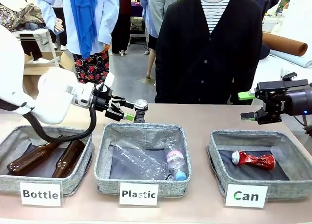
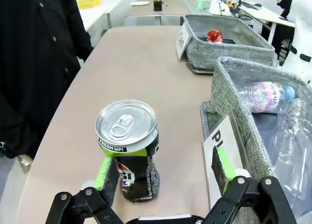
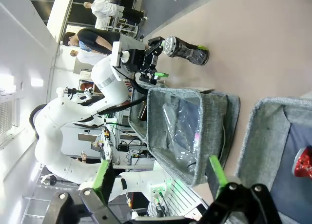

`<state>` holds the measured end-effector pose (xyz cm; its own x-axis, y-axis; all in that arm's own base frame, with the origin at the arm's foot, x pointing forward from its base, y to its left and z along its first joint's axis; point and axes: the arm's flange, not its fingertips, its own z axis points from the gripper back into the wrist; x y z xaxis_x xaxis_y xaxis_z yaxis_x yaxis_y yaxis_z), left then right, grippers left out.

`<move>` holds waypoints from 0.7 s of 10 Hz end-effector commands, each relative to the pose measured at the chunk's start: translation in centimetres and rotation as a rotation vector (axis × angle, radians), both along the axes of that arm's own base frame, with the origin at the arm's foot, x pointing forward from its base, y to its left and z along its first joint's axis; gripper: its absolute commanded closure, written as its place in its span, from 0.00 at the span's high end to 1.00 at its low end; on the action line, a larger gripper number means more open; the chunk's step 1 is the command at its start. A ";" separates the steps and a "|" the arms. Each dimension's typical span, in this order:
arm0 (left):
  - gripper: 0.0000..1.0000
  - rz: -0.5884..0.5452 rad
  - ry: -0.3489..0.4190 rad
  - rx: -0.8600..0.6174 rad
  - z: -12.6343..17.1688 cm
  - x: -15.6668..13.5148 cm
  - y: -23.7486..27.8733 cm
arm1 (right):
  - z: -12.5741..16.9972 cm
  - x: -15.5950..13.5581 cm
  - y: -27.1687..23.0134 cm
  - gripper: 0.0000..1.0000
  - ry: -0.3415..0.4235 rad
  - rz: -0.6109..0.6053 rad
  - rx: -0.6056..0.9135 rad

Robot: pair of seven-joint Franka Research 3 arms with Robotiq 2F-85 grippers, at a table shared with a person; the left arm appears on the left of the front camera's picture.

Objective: Sort the can waste into the basket.
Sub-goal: Pick up the can waste from the table and place it in the right Fabric basket.

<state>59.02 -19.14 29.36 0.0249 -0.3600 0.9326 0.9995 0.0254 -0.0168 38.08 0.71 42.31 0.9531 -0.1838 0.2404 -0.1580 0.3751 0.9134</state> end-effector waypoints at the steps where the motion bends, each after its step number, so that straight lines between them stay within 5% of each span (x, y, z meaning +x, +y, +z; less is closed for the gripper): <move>1: 1.00 0.026 -0.006 0.003 -0.7 0.0 -0.8 | 0.1 -0.1 -0.1 1.00 -0.004 0.005 -0.005; 7: 1.00 0.067 -0.007 -0.021 -1.2 0.5 -1.6 | 0.1 -0.1 -0.1 1.00 -0.004 0.005 -0.005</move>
<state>59.19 -20.17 28.51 0.0438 -0.3590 0.9323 0.9980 0.0576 -0.0247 38.08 0.71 42.31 0.9531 -0.1838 0.2404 -0.1580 0.3751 0.9134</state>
